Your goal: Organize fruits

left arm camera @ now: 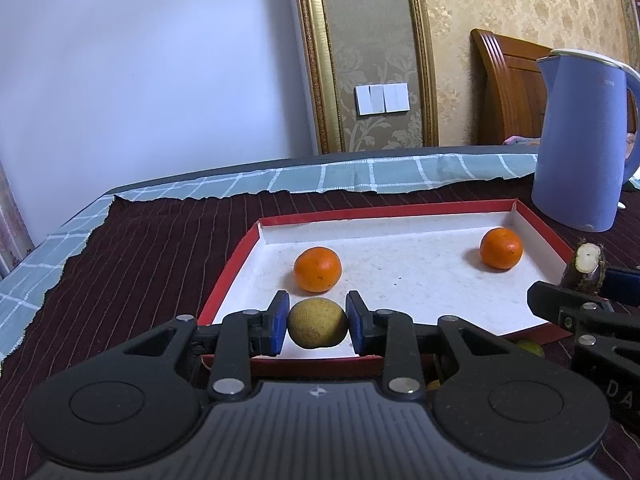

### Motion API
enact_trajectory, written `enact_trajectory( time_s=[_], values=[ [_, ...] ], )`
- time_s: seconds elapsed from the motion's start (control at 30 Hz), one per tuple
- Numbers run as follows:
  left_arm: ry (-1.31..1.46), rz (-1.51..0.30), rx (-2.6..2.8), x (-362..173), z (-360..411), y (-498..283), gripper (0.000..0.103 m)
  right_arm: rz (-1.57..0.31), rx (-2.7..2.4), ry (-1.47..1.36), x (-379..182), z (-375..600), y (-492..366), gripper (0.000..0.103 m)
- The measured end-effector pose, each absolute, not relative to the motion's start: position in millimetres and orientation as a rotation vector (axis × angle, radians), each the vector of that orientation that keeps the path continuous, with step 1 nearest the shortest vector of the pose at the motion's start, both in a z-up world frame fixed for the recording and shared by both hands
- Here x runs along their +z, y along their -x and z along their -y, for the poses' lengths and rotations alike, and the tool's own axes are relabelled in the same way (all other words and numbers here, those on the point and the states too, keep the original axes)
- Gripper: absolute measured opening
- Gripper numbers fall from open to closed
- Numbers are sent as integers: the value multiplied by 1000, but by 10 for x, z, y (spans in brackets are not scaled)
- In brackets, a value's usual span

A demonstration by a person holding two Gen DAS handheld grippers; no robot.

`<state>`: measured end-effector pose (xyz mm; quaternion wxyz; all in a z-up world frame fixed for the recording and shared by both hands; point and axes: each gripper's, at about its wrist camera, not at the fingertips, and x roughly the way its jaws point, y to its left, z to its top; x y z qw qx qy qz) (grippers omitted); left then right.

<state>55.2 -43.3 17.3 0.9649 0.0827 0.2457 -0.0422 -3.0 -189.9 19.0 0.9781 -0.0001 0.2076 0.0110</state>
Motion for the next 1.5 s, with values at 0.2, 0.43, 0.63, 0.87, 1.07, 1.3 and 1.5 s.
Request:
enact_trajectory(
  time_s=[0.2, 0.43, 0.63, 0.87, 1.07, 1.3, 1.5],
  values=[
    [-158, -503, -71, 165, 405, -641, 30, -421, 24, 4, 203, 1891, -40, 37],
    [-160, -515, -48, 133, 385, -759, 30, -421, 25, 4, 215, 1897, -141, 37],
    [-170, -519, -40, 114, 404, -831, 30, -424, 26, 10, 217, 1893, -219, 37],
    [-182, -523, -31, 107, 435, -912, 30, -425, 24, 21, 234, 1904, -308, 37],
    [-192, -527, -27, 98, 467, -970, 30, -430, 18, 28, 234, 1920, -385, 37],
    [-194, -529, -26, 99, 518, -1038, 30, -433, 16, 33, 235, 1939, -458, 37],
    [-190, -527, -25, 104, 573, -1147, 30, -431, 12, 27, 231, 1958, -513, 37]
  ],
)
